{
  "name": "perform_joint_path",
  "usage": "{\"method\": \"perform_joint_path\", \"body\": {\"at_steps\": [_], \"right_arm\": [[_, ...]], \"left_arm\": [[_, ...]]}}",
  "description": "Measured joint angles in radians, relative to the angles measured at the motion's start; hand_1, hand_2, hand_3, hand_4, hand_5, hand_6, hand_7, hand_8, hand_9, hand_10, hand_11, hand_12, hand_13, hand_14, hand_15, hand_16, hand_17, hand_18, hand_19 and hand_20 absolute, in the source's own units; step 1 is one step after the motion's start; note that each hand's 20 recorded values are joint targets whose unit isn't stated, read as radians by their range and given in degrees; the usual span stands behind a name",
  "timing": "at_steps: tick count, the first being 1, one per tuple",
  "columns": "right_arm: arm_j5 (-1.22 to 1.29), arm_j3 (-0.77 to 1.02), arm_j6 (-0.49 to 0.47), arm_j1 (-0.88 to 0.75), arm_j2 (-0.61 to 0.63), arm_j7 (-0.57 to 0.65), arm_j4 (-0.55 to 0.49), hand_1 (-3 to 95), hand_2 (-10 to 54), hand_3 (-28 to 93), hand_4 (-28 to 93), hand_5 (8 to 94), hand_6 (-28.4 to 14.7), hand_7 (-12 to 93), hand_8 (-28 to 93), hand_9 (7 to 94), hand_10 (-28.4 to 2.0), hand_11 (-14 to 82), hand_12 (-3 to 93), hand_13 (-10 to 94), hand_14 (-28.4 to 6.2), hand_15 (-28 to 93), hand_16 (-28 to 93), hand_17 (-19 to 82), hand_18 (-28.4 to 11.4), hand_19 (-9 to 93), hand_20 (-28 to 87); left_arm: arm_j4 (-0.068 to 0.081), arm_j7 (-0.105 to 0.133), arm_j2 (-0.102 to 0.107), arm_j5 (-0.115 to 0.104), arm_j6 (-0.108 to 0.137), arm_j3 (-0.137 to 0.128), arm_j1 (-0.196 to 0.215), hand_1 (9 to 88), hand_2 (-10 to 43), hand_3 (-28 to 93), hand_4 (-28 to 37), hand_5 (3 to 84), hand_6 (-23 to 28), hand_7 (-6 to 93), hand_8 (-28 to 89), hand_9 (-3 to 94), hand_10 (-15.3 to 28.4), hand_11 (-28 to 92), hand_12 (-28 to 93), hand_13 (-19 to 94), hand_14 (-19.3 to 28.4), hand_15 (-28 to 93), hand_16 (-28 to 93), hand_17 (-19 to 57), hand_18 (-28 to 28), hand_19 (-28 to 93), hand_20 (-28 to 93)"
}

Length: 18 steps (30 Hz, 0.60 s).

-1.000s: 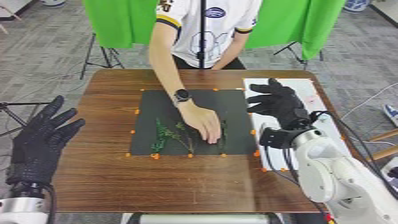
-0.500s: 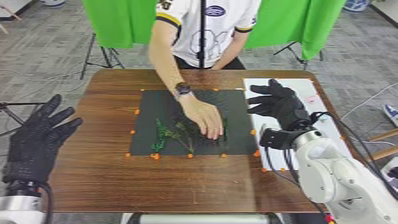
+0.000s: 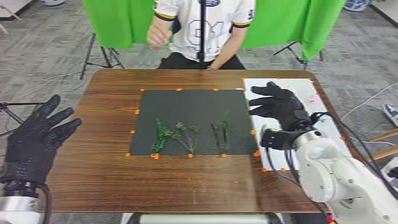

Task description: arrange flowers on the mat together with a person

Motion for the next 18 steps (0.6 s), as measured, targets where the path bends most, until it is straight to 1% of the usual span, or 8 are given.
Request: {"method": "perform_joint_path", "body": {"at_steps": [4, 7, 9, 11, 15, 18], "right_arm": [[-0.064, 0.000, 0.007, 0.006, 0.011, 0.043, 0.005, 21.5, 4.1, 74, -24, 54.0, -4.1, 14, -12, 58.8, -20.5, 19.8, 15.5, 51, -20.2, 53, 11, 13, -28.4, 57, 13], [-0.167, -0.004, 0.027, 0.017, 0.021, 0.123, 0.009, 22.2, 3.6, 74, -23, 53.7, -3.9, 15, -12, 59.7, -20.6, 21.4, 15.9, 52, -19.6, 55, 11, 15, -28.4, 60, 14], [-0.264, -0.030, 0.064, 0.039, 0.028, 0.206, 0.014, 22.9, 3.1, 74, -23, 53.6, -3.8, 15, -12, 60.6, -20.5, 22.3, 16.1, 53, -19.4, 56, 11, 16, -28.4, 61, 14], [-0.373, -0.071, 0.101, 0.075, 0.032, 0.314, 0.022, 24.1, 2.5, 73, -23, 53.6, -3.7, 15, -12, 61.6, -20.4, 23.3, 16.3, 55, -19.2, 57, 11, 17, -28.4, 62, 14], [-0.565, -0.106, 0.091, 0.133, 0.032, 0.522, 0.034, 25.7, 1.6, 72, -22, 53.9, -3.7, 15, -12, 62.9, -20.1, 24.5, 16.4, 57, -19.0, 58, 11, 18, -28.4, 64, 13], [-0.677, -0.128, 0.068, 0.166, 0.037, 0.618, 0.046, 26.7, 0.9, 72, -22, 54.3, -3.5, 15, -12, 63.8, -19.8, 24.9, 16.2, 58, -18.8, 59, 11, 19, -28.4, 65, 13]], "left_arm": [[0.000, 0.003, 0.000, 0.000, 0.000, 0.000, 0.000, 20.0, 6.9, 76, -26.1, 30.8, 4.4, 9.4, -8, 30.1, 14.7, 18, 12, 21, 22.2, 45, -5, -8.7, 19.6, 41, 17], [-0.001, 0.005, 0.000, 0.000, 0.001, 0.000, 0.000, 20.0, 6.9, 76, -26.0, 30.8, 4.4, 9.4, -8, 30.2, 14.7, 18, 12, 21, 22.2, 45, -5, -8.7, 19.6, 41, 17], [-0.001, 0.007, 0.000, 0.000, 0.001, 0.000, 0.001, 20.0, 6.9, 76, -26.0, 30.8, 4.4, 9.5, -8, 30.2, 14.7, 18, 12, 21, 22.2, 45, -5, -8.7, 19.6, 41, 17], [-0.002, 0.010, 0.001, 0.000, 0.001, 0.000, 0.002, 20.0, 6.9, 76, -26.0, 30.8, 4.5, 9.4, -8, 30.2, 14.7, 18, 12, 21, 22.2, 45, -5, -8.7, 19.6, 41, 17], [-0.003, 0.008, 0.000, 0.000, 0.000, -0.001, 0.001, 19.9, 6.9, 76, -26.0, 30.8, 4.5, 9.4, -8, 30.2, 14.8, 18, 12, 21, 22.2, 45, -5, -8.7, 19.7, 41, 18], [-0.003, 0.007, -0.001, 0.000, 0.000, -0.003, 0.001, 19.9, 6.9, 76, -26.0, 30.7, 4.4, 9.5, -8, 30.2, 14.7, 18, 12, 21, 22.2, 45, -5, -8.7, 19.7, 41, 18]]}}
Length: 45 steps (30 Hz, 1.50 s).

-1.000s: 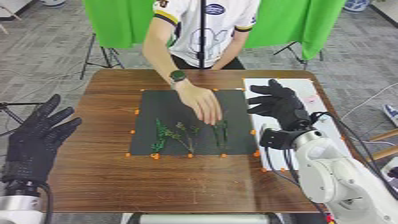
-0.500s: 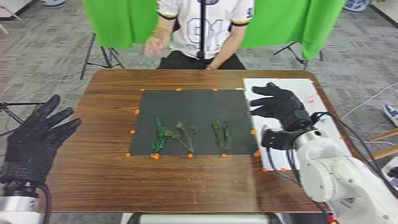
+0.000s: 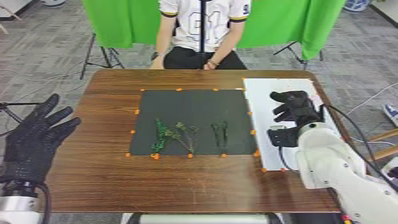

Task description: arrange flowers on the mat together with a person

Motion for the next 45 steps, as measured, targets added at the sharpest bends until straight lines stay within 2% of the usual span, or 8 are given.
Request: {"method": "perform_joint_path", "body": {"at_steps": [10, 22, 24, 27, 29, 34, 40, 45], "right_arm": [[-0.298, -0.132, -0.132, 0.100, 0.043, 0.192, 0.061, 28.7, -1.1, 72, -21, 54.6, -3.4, 15, -12, 64.3, -19.2, 25.3, 16.1, 59, -18.4, 59, 11, 20, -28.4, 66, 11], [-0.459, -0.320, -0.303, 0.216, 0.067, 0.246, 0.164, 30.8, -3.8, 72, -22, 53.3, -3.0, 14, -11, 64.4, -18.6, 24.8, 16.2, 60, -17.6, 57, 11, 20, -28.4, 66, 9], [-0.483, -0.359, -0.321, 0.240, 0.067, 0.253, 0.185, 31.4, -4.6, 72, -22, 53.1, -2.9, 14, -11, 64.4, -18.4, 24.8, 16.3, 61, -17.4, 57, 11, 20, -28.4, 66, 9], [-0.497, -0.394, -0.346, 0.266, 0.065, 0.257, 0.215, 34.2, -7.5, 73, -22, 53.2, -1.7, 15, -11, 64.3, -17.9, 24.6, 16.3, 61, -16.6, 56, 11, 20, -28.4, 66, 8], [-0.508, -0.416, -0.368, 0.282, 0.064, 0.260, 0.235, 35.6, -8.4, 73, -22, 53.8, -0.9, 16, -12, 64.6, -17.6, 24.3, 16.3, 61, -16.5, 56, 12, 20, -28.4, 66, 8], [-0.534, -0.473, -0.408, 0.327, 0.062, 0.266, 0.277, 38.8, -9.4, 73, -24, 58.6, 1.5, 17, -13, 66.5, -15.8, 24.1, 16.2, 63, -15.0, 54, 12, 21, -28.4, 65, 8], [-0.540, -0.488, -0.411, 0.350, 0.055, 0.261, 0.298, 49.0, -9.5, 64, -28, 73.6, 3.6, 17, -5, 74.9, -11.0, 23.1, 16.5, 68, -11.1, 49, 15, 23, -28.4, 63, 10], [-0.593, -0.559, -0.375, 0.399, 0.054, 0.261, 0.319, 55.7, -9.5, 59, -28, 84.2, 5.1, 18, -1, 88.0, -6.7, 12.2, 28.9, 74, -6.8, 45, 22, 27, -26.6, 64, 10]], "left_arm": [[-0.002, 0.001, -0.001, 0.001, 0.000, -0.001, -0.001, 19.9, 6.9, 76, -26.1, 30.8, 4.4, 9.5, -8, 30.2, 14.7, 18, 12, 21, 22.2, 45, -5, -8.6, 19.7, 41, 18], [-0.002, 0.010, 0.002, -0.009, 0.004, -0.001, -0.002, 19.9, 6.9, 76, -26.0, 30.8, 4.4, 9.6, -8, 30.1, 14.8, 18, 12, 21, 22.2, 45, -5, -8.6, 19.6, 41, 18], [-0.002, 0.038, 0.015, -0.034, 0.012, 0.000, 0.004, 20.0, 6.9, 76, -26.0, 30.8, 4.4, 9.6, -8, 30.1, 14.8, 18, 12, 21, 22.2, 45, -5, -8.6, 19.6, 41, 18], [-0.001, 0.094, 0.059, -0.083, 0.026, 0.002, 0.021, 20.0, 6.9, 76, -25.9, 30.8, 4.5, 9.6, -8, 30.2, 14.7, 18, 12, 21, 22.3, 45, -5, -8.6, 19.6, 41, 18], [-0.001, 0.103, 0.088, -0.092, 0.032, 0.003, 0.025, 20.1, 6.9, 76, -25.9, 30.9, 4.5, 9.6, -8, 30.2, 14.8, 18, 12, 21, 22.3, 45, -5, -8.6, 19.5, 41, 18], [-0.001, 0.099, 0.106, -0.089, 0.036, 0.002, 0.025, 20.0, 6.9, 76, -25.9, 30.9, 4.5, 9.7, -8, 30.3, 14.8, 18, 12, 21, 22.2, 46, -5, -8.6, 19.5, 41, 18], [-0.001, 0.082, 0.091, -0.076, 0.035, 0.002, 0.016, 20.0, 6.9, 76, -25.9, 30.9, 4.5, 9.7, -8, 30.3, 14.9, 18, 12, 21, 22.2, 46, -5, -8.6, 19.4, 41, 18], [-0.001, 0.069, 0.080, -0.066, 0.033, 0.001, 0.011, 20.1, 6.9, 76, -26.0, 30.9, 4.5, 9.7, -8, 30.3, 14.9, 18, 12, 21, 22.2, 46, -5, -8.6, 19.4, 41, 18]]}}
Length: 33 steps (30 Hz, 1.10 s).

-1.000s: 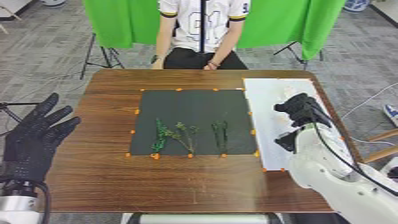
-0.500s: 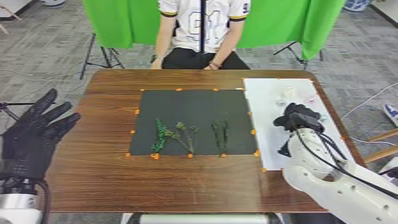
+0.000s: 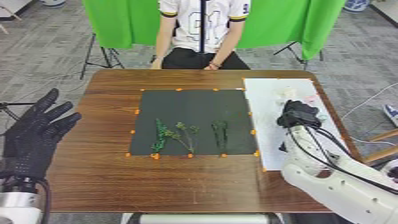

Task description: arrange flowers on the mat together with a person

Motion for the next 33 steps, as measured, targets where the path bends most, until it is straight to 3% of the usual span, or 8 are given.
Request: {"method": "perform_joint_path", "body": {"at_steps": [9, 13, 16, 20, 25, 33], "right_arm": [[-0.073, -0.007, 0.069, -0.024, -0.010, 0.006, 0.012, 56.4, -9.5, 60, -28, 85.8, 5.1, 18, 0, 91.1, -6.0, 12.1, 31.0, 77, -5.0, 45, 26, 27, -25.3, 65, 10], [-0.157, -0.017, 0.171, -0.049, 0.002, 0.014, -0.023, 56.1, -9.5, 61, -28, 85.9, 5.1, 18, 0, 91.2, -6.0, 12.2, 31.5, 77, -4.8, 45, 27, 27, -25.2, 66, 11], [-0.210, -0.072, 0.245, -0.030, 0.015, 0.014, -0.079, 55.9, -9.5, 61, -28, 85.8, 5.2, 18, 0, 91.1, -6.0, 12.4, 31.9, 77, -4.7, 45, 27, 27, -24.9, 67, 11], [-0.207, -0.193, 0.269, 0.065, 0.005, -0.025, -0.137, 55.5, -9.5, 61, -28, 85.6, 5.3, 18, 0, 91.2, -6.0, 12.4, 31.8, 77, -4.7, 45, 27, 26, -24.8, 67, 11], [-0.109, -0.355, 0.275, 0.241, -0.091, -0.149, -0.107, 55.1, -9.5, 62, -28, 85.5, 5.3, 19, 0, 90.9, -6.0, 13.0, 31.7, 76, -4.9, 45, 27, 26, -24.8, 67, 11], [-0.018, -0.497, 0.270, 0.432, -0.338, -0.234, 0.025, 54.9, -9.5, 62, -28, 85.2, 5.3, 19, -1, 89.9, -6.5, 15.2, 32.2, 76, -5.2, 46, 27, 25, -24.8, 66, 11]], "left_arm": [[-0.003, -0.024, -0.019, 0.022, -0.016, -0.013, -0.006, 20.1, 7.0, 75, -26.1, 30.8, 4.5, 9.5, -8, 30.2, 14.8, 18, 12, 21, 22.2, 46, -5, -8.6, 19.7, 41, 18], [-0.019, -0.029, -0.025, 0.024, -0.037, -0.049, 0.008, 20.0, 7.1, 75, -26.1, 30.6, 4.5, 9.4, -8, 30.1, 14.8, 18, 12, 21, 22.3, 46, -5, -8.5, 20.1, 42, 18], [-0.030, -0.019, -0.033, 0.007, -0.063, -0.079, 0.023, 20.0, 7.1, 75, -26.1, 30.5, 4.4, 9.4, -8, 30.1, 14.8, 18, 12, 21, 22.3, 46, -5, -8.5, 20.0, 42, 18], [-0.039, -0.028, -0.054, 0.008, -0.087, -0.096, 0.022, 19.8, 7.0, 75, -26.3, 30.4, 4.4, 9.3, -8, 30.0, 14.8, 17, 12, 21, 22.3, 45, -5, -8.4, 19.9, 42, 18], [-0.050, -0.039, -0.098, 0.033, -0.095, -0.105, 0.009, 19.6, 7.0, 75, -26.5, 30.4, 4.4, 9.2, -8, 29.9, 14.8, 17, 12, 21, 22.4, 45, -5, -8.4, 19.9, 42, 19], [-0.051, -0.036, -0.098, 0.054, -0.101, -0.094, -0.039, 19.5, 7.0, 75, -26.6, 30.4, 4.5, 9.2, -8, 29.9, 14.7, 17, 12, 21, 22.4, 45, -5, -8.3, 19.9, 43, 19]]}}
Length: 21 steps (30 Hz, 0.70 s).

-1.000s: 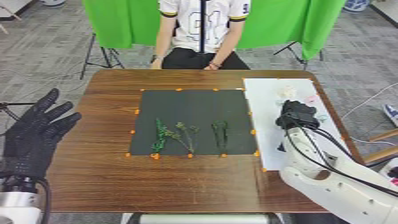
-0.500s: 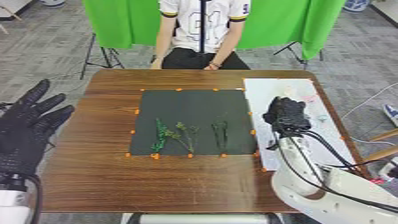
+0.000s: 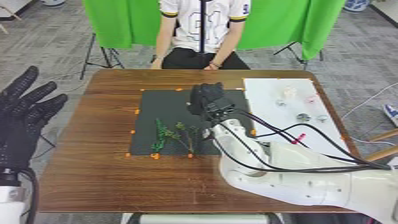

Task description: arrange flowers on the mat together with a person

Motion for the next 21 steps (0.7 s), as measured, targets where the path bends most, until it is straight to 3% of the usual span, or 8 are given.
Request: {"method": "perform_joint_path", "body": {"at_steps": [3, 7, 11, 15, 21], "right_arm": [[0.030, -0.016, -0.018, 0.038, -0.080, -0.056, 0.043, 54.8, -9.5, 62, -28, 85.1, 5.3, 19, -1, 89.4, -6.7, 16.2, 32.0, 76, -5.3, 46, 27, 25, -24.8, 65, 11], [0.090, -0.082, -0.035, 0.103, -0.175, -0.074, 0.087, 54.8, -9.5, 61, -28, 84.8, 5.4, 19, -1, 88.6, -7.2, 18.9, 31.5, 76, -5.7, 49, 26, 26, -25.7, 63, 10], [0.147, -0.281, -0.034, 0.232, -0.254, 0.003, 0.088, 54.7, -9.5, 61, -28, 84.7, 5.6, 19, -1, 88.0, -7.4, 21.3, 31.0, 76, -5.8, 50, 24, 26, -26.1, 63, 10], [0.165, -0.352, -0.044, 0.275, -0.305, 0.024, 0.100, 54.8, -9.5, 61, -28, 84.6, 5.6, 19, -1, 87.7, -7.4, 22.1, 30.9, 75, -5.8, 51, 24, 26, -26.1, 62, 10], [0.169, -0.382, -0.048, 0.283, -0.322, 0.023, 0.131, 54.7, -9.5, 60, -28, 83.9, 5.7, 19, -2, 87.1, -7.5, 22.8, 30.9, 75, -5.9, 52, 23, 26, -26.1, 62, 10]], "left_arm": [[0.000, 0.000, 0.006, 0.004, -0.002, 0.003, -0.018, 19.5, 7.0, 75, -26.6, 30.4, 4.5, 9.2, -8, 29.9, 14.7, 17, 12, 21, 22.4, 45, -5, -8.3, 19.9, 43, 19], [0.004, 0.001, 0.033, -0.007, -0.015, 0.019, -0.039, 19.5, 7.0, 75, -26.6, 30.4, 4.4, 9.2, -8, 30.0, 14.9, 17, 12, 21, 22.5, 46, -5, -8.3, 19.9, 43, 19], [0.018, -0.005, 0.059, -0.013, -0.033, 0.048, -0.108, 19.5, 6.9, 75, -26.6, 30.4, 4.4, 9.1, -8, 30.0, 14.9, 17, 12, 21, 22.5, 46, -5, -8.3, 19.9, 43, 19], [0.023, -0.007, 0.073, -0.013, -0.039, 0.057, -0.168, 19.5, 6.9, 75, -26.5, 30.4, 4.4, 9.1, -8, 30.0, 14.9, 17, 12, 21, 22.5, 46, -5, -8.2, 19.9, 43, 19], [0.022, -0.006, 0.075, -0.012, -0.043, 0.058, -0.169, 19.6, 7.0, 75, -26.5, 30.3, 4.4, 9.2, -8, 30.0, 14.8, 17, 12, 21, 22.5, 45, -5, -8.2, 19.9, 43, 19]]}}
